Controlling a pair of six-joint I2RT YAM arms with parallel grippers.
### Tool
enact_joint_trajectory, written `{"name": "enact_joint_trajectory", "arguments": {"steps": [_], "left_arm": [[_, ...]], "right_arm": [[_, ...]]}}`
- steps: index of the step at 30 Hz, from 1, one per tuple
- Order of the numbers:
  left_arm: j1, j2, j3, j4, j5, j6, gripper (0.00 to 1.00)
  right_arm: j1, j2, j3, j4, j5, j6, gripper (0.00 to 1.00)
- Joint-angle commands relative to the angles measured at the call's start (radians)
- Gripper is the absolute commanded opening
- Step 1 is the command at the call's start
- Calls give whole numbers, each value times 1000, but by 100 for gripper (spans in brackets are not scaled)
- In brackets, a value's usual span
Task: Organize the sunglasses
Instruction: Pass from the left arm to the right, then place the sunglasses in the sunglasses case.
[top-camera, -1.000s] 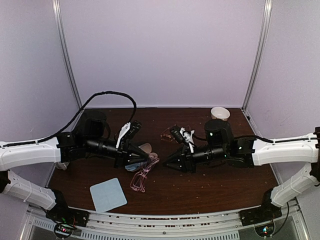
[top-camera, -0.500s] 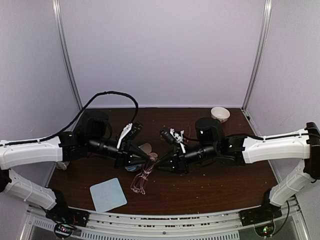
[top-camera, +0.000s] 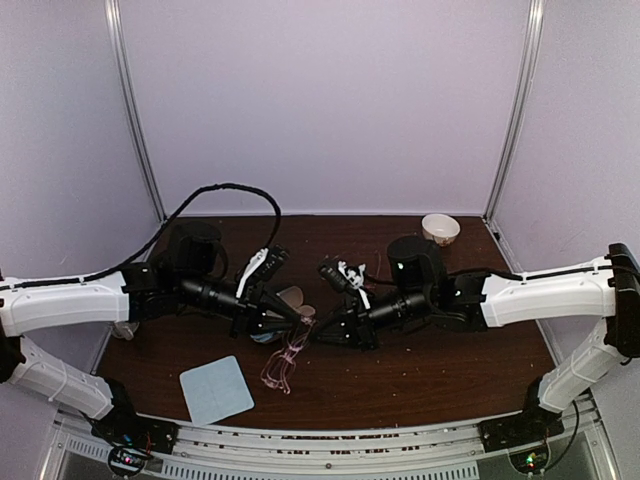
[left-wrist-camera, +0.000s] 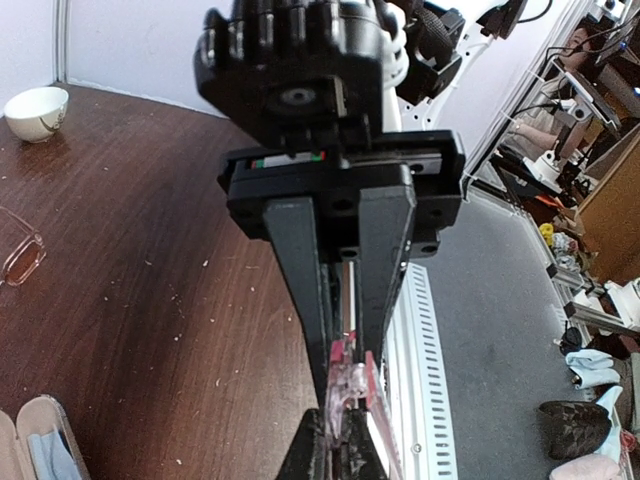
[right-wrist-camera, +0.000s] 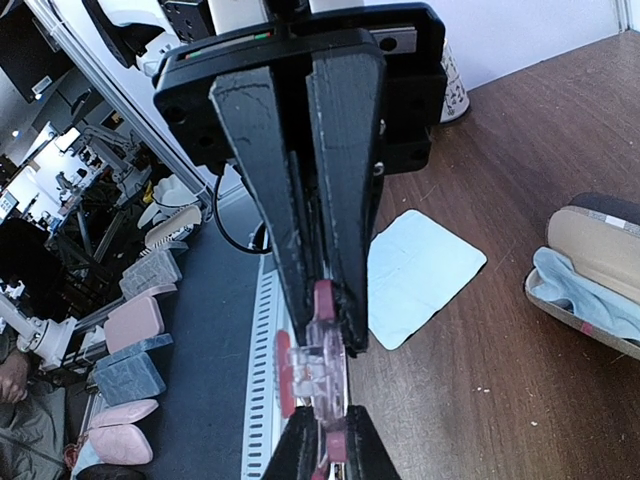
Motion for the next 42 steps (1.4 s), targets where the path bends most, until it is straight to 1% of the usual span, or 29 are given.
{"name": "enact_joint_trajectory", "arguments": {"steps": [1, 2, 5, 8, 9, 12, 18, 22, 25, 28, 32, 36, 39, 42], "left_arm": [[-7, 27, 39, 59, 9, 14, 0], [-7, 31, 42, 56, 8, 15, 0], [-7, 35, 47, 49, 1, 16, 20], [-7, 27, 47, 28, -21, 28, 35], [-7, 22, 47, 16, -34, 34, 38], [-7, 5, 43, -20, -77, 53, 42], [-6, -31, 29, -71, -148, 63, 44], [-5, -74, -2, -96, -241, 60, 44], [-5, -114, -30, -108, -344, 43, 48], [-4, -162, -44, -138, -491, 17, 52], [3, -230, -58, -190, -689, -22, 60], [4, -290, -66, -259, -852, -37, 65], [5, -325, -88, -290, -941, -51, 67], [5, -353, -115, -300, -1003, -75, 72]], "right_arm": [[8, -10, -1, 115, -40, 39, 0], [8, -10, -1, 115, -39, 40, 0], [8, -12, -7, 111, -29, 42, 0], [7, -22, -20, 110, -13, 49, 0], [7, -28, -26, 112, -7, 51, 0], [7, -45, -45, 114, 12, 55, 0], [-7, -79, -70, 83, 73, 47, 0], [-20, -106, -93, 77, 93, 48, 0], [-26, -120, -100, 51, 123, 42, 0], [-32, -117, -96, 15, 192, 51, 0], [-32, -81, -87, 45, 268, 126, 0], [-31, -24, -52, 77, 287, 197, 0], [-31, 17, -7, 75, 299, 224, 0], [-32, 60, 51, 55, 309, 241, 0]]}}
